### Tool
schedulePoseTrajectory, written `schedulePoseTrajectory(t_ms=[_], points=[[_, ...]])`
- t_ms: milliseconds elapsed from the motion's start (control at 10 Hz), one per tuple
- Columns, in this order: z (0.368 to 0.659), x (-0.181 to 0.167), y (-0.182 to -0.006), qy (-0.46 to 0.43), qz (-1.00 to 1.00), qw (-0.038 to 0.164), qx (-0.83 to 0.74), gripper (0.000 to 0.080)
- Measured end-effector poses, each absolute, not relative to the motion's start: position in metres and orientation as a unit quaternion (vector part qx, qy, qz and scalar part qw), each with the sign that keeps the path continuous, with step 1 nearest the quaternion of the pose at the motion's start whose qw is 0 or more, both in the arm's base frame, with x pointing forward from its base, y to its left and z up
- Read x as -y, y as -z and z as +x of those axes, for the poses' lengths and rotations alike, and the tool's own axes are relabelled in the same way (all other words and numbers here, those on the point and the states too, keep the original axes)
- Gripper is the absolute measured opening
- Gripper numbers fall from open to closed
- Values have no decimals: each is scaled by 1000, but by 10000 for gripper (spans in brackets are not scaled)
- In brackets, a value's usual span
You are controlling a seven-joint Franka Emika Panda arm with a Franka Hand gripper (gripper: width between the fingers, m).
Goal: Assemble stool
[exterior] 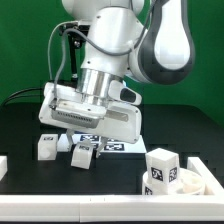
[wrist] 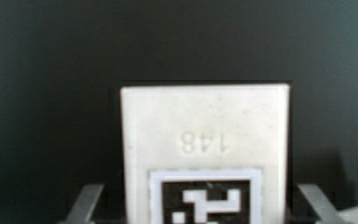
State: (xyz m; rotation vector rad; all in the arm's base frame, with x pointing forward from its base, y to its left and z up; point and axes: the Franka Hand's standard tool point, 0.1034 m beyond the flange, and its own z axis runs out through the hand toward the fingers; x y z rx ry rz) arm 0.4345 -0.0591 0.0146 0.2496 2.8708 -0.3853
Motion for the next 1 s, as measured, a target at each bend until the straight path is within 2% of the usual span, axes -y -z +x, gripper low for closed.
schedulePoseTrajectory(t_ms=[300, 400, 500, 600, 700, 1000], points=[[442, 68, -20, 150, 99, 121, -976, 331], [443, 71, -20, 152, 82, 119, -978, 518], [445, 72, -22, 155, 47, 115, -980, 607], [447, 72, -26, 156, 35, 117, -980, 607], [451, 71, -33, 158, 3, 119, -980, 641], [468, 69, -70, 175, -175, 125, -961, 648]])
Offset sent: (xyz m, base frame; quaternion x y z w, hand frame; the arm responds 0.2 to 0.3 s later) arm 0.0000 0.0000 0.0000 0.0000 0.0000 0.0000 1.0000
